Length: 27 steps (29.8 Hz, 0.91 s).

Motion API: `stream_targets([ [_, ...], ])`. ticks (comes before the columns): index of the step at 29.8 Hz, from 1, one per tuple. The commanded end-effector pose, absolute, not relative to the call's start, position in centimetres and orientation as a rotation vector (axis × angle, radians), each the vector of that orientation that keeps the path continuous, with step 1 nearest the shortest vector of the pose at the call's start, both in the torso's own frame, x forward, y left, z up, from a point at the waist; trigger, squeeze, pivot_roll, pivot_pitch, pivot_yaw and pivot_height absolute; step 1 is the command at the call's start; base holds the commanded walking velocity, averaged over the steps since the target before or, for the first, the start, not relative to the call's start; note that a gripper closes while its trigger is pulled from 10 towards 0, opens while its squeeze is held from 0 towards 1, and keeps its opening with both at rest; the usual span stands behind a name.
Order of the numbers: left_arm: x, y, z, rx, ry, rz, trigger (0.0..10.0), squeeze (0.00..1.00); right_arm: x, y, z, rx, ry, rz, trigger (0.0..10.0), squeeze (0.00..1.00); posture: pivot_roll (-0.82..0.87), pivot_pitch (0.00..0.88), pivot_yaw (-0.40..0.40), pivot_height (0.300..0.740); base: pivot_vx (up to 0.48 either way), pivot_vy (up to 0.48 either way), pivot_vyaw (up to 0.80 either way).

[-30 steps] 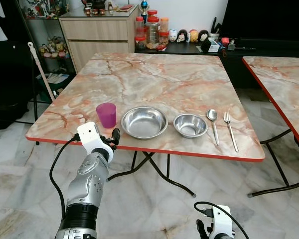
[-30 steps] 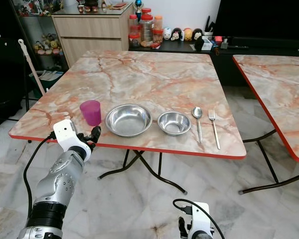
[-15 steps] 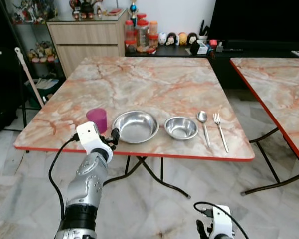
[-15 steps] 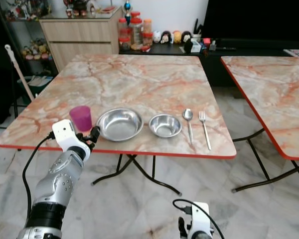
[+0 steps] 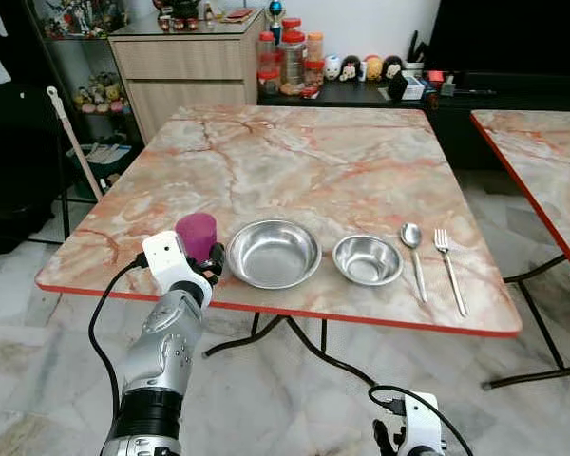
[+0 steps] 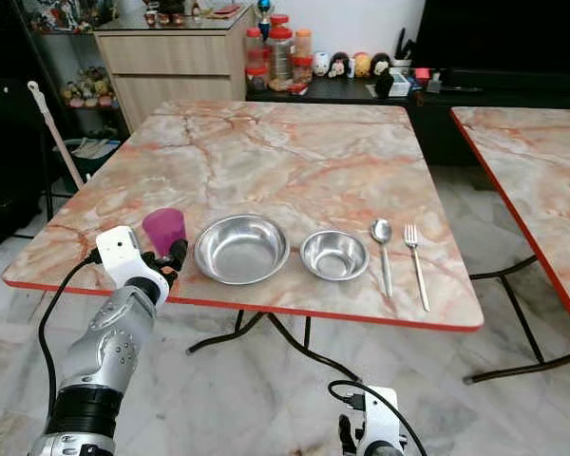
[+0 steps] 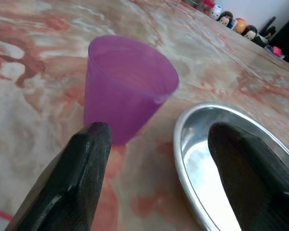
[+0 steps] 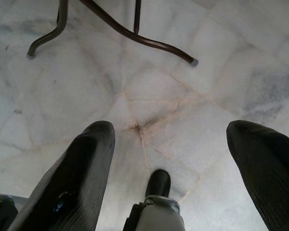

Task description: Setting the table

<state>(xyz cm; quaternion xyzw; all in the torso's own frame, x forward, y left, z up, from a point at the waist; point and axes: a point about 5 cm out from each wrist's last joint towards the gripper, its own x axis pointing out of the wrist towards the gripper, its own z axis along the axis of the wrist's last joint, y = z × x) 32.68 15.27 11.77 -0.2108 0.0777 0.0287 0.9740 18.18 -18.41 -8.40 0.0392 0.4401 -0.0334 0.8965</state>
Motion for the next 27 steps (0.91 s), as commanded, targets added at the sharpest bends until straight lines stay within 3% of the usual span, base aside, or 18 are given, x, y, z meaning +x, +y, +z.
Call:
stream_targets([
  [1,32.6,15.5,12.2,-0.411,0.141,0.065,10.0,0.00,18.6,-18.1,-8.2,0.072,0.894,-0.048,10.0,0.00,0.16,0.000,0.006,0.705,0.315,0.000,0.00],
  [27,31.8,17.3,14.6,-0.401,0.051,0.114,10.0,0.00,18.6,-18.0,-8.2,0.093,0.894,-0.058,10.0,0.00,0.17,0.000,0.006,0.705,0.318,0.000,0.00],
])
